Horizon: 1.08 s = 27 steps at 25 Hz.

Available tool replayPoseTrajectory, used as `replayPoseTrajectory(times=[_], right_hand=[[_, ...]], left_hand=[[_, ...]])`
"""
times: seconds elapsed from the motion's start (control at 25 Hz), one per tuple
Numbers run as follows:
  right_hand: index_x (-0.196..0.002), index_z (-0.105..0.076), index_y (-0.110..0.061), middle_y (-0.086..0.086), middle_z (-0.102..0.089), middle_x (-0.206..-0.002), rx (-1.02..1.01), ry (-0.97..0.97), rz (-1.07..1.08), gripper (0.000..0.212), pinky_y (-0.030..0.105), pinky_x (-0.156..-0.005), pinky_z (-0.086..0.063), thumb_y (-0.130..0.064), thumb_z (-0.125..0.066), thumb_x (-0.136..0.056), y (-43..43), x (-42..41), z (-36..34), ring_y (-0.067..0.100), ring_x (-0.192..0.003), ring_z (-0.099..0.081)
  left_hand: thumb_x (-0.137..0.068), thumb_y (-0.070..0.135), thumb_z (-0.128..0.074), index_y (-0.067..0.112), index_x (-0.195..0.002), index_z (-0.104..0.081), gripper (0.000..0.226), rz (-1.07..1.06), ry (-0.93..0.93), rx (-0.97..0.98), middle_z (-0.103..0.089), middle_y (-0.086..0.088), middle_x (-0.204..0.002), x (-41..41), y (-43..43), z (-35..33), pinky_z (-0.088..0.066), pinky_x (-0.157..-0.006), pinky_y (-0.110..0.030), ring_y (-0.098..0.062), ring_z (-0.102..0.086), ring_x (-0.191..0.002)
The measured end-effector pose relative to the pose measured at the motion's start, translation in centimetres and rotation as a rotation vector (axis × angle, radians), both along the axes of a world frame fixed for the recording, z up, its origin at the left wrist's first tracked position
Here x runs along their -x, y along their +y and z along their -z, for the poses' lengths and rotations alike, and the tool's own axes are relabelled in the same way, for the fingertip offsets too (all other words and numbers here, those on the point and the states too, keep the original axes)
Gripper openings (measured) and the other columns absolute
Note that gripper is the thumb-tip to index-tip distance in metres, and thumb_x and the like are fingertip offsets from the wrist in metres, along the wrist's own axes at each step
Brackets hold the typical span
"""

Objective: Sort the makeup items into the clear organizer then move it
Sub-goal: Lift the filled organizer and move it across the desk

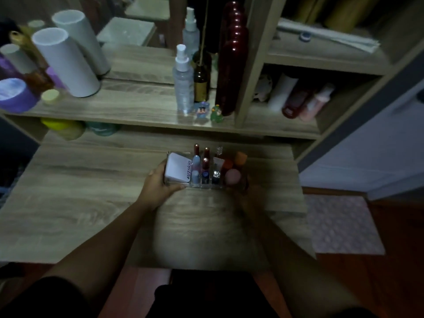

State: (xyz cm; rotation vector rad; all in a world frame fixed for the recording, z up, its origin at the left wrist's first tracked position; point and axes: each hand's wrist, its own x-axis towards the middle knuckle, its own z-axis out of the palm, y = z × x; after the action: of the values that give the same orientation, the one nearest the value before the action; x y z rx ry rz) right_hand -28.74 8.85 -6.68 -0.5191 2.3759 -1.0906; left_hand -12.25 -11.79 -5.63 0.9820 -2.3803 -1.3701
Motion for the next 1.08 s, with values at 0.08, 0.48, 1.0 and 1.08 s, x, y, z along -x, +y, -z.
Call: replayPoseTrajectory(times=[0.08, 0.48, 1.0, 1.08], right_hand=[[-0.122, -0.060, -0.010, 0.013, -0.070, -0.111, 0.067, 0.024, 0.040, 0.055, 0.019, -0.076, -0.051, -0.021, -0.081, -0.072, 1.2, 1.0, 0.2, 0.028, -0.103, -0.064], [-0.137, -0.044, -0.012, 0.012, -0.061, -0.128, 0.105, 0.048, -0.040, 0.070, 0.042, -0.098, -0.048, -0.018, -0.077, -0.076, 2.6, 3.6, 0.2, 0.027, -0.117, -0.056], [-0.132, -0.043, -0.034, -0.026, -0.048, -0.123, 0.079, 0.158, -0.108, 0.060, 0.009, -0.087, -0.038, -0.023, -0.070, -0.080, 2.3, 2.3, -2.7, -0.012, -0.101, -0.047], [-0.122, -0.054, -0.037, -0.028, -0.055, -0.111, 0.128, 0.179, -0.223, 0.042, 0.006, -0.082, -0.042, -0.027, -0.066, -0.083, 2.6, 1.7, -5.0, -0.014, -0.096, -0.052]], left_hand=[[-0.066, 0.016, -0.084, 0.018, -0.140, -0.038, 0.087, 0.019, -0.039, -0.028, -0.059, -0.013, -0.127, 1.4, 0.8, 0.3, -0.051, -0.096, -0.043, -0.026, -0.054, -0.116], [-0.068, 0.015, -0.082, 0.016, -0.139, -0.037, 0.084, 0.035, -0.051, -0.039, -0.058, -0.012, -0.127, 4.1, 2.0, 0.2, -0.049, -0.097, -0.050, -0.028, -0.055, -0.117], [-0.075, 0.034, -0.066, 0.016, -0.135, -0.031, 0.072, 0.119, -0.016, 0.244, -0.044, -0.015, -0.132, 4.2, 3.4, -4.1, -0.038, -0.087, -0.037, -0.021, -0.035, -0.117], [-0.083, 0.031, -0.061, 0.010, -0.141, -0.028, 0.070, 0.150, -0.004, 0.304, -0.040, -0.017, -0.143, 4.7, 4.1, -6.0, -0.036, -0.097, -0.041, -0.030, -0.034, -0.129]])
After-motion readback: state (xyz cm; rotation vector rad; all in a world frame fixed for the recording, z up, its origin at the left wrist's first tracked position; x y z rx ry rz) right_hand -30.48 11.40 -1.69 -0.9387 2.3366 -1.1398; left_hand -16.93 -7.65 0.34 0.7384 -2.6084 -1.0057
